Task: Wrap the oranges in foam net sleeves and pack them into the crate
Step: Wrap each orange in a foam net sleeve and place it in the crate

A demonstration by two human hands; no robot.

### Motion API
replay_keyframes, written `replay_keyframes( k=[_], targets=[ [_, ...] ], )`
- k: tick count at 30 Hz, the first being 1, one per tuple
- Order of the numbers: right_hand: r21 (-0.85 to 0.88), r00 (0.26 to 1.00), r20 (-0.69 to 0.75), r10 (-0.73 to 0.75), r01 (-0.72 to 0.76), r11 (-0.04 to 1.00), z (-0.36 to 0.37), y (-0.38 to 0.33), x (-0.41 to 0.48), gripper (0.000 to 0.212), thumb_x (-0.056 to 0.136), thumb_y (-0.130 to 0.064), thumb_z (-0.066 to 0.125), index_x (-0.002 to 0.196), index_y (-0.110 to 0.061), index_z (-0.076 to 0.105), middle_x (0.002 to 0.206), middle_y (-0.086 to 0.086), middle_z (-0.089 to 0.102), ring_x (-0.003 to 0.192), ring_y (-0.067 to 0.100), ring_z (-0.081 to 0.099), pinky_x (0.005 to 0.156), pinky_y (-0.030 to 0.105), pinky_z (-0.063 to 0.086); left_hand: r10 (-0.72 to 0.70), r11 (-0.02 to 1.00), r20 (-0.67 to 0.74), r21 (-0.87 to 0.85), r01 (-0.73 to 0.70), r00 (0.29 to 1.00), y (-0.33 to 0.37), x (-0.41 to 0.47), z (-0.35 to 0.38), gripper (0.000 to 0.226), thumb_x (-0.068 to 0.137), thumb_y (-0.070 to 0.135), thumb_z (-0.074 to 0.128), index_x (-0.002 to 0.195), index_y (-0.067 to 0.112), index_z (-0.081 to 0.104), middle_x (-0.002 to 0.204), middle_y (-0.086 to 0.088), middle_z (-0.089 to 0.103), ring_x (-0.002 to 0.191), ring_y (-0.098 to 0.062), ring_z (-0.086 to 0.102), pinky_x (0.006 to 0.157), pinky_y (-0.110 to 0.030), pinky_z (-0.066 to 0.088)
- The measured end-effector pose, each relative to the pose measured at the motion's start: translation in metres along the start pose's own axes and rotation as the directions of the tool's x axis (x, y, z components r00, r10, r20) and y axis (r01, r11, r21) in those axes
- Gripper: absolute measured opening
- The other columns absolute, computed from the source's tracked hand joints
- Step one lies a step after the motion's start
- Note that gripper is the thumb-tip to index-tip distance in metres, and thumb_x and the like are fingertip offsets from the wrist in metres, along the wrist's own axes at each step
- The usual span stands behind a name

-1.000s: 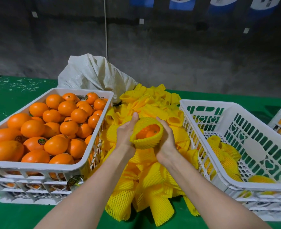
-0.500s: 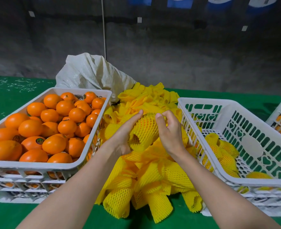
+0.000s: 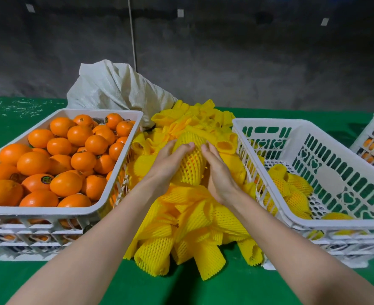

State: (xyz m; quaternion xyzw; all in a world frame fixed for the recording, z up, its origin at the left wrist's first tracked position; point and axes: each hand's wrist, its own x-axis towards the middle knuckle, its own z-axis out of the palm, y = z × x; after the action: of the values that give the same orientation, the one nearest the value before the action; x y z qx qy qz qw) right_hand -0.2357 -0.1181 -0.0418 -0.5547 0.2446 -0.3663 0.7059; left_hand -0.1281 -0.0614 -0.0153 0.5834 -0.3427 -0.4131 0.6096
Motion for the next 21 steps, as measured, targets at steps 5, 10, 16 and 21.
replay_keyframes(
  k=[5, 10, 16, 21],
  targets=[
    [-0.115, 0.993, 0.019, -0.116, 0.118, 0.986, -0.001, 0.006, -0.009, 0.063, 0.088, -0.018, 0.063, 0.143, -0.026, 0.034, 0.141, -0.003, 0.047, 0.127, 0.011, 0.048, 0.106, 0.039, 0.041, 0.038, 0.999, 0.015, 0.008, -0.038, 0.999, -0.01, -0.005, 0.011, 0.054, 0.095, 0.053, 0.035, 0.14, 0.023, 0.044, 0.138, 0.005, 0.05, 0.122, -0.011, 0.052, 0.102, -0.037, 0.046],
    [-0.344, 0.98, -0.08, -0.184, 0.146, 0.927, -0.026, -0.007, -0.009, 0.078, 0.077, -0.017, 0.076, 0.139, -0.035, 0.033, 0.14, -0.009, 0.04, 0.128, 0.008, 0.039, 0.098, 0.028, 0.044, -0.033, 0.999, 0.033, -0.031, 0.034, 0.999, -0.017, -0.001, 0.033, 0.047, 0.098, 0.054, 0.023, 0.127, 0.03, 0.051, 0.112, 0.008, 0.062, 0.088, -0.003, 0.061, 0.066, -0.017, 0.053],
    [-0.289, 0.943, -0.298, -0.15, 0.061, 0.955, -0.082, -0.051, 0.013, 0.056, 0.055, -0.03, 0.074, 0.107, -0.02, 0.056, 0.109, 0.007, 0.064, 0.1, 0.026, 0.062, 0.085, 0.047, 0.054, 0.189, 0.981, -0.019, 0.059, -0.187, 0.982, -0.025, 0.011, 0.086, 0.036, 0.104, 0.027, 0.031, 0.13, 0.011, 0.051, 0.12, -0.002, 0.061, 0.11, -0.016, 0.059, 0.089, -0.029, 0.049],
    [-0.282, 0.846, -0.511, -0.156, 0.006, 0.959, -0.174, -0.071, 0.041, 0.03, 0.064, -0.024, 0.075, 0.084, -0.024, 0.053, 0.094, 0.006, 0.064, 0.091, 0.028, 0.065, 0.075, 0.044, 0.056, 0.319, 0.865, 0.171, 0.35, -0.36, 0.932, -0.042, 0.037, 0.141, 0.024, 0.097, -0.001, 0.045, 0.117, 0.003, 0.056, 0.112, -0.01, 0.061, 0.101, -0.016, 0.055, 0.077, -0.016, 0.044]
  ],
)
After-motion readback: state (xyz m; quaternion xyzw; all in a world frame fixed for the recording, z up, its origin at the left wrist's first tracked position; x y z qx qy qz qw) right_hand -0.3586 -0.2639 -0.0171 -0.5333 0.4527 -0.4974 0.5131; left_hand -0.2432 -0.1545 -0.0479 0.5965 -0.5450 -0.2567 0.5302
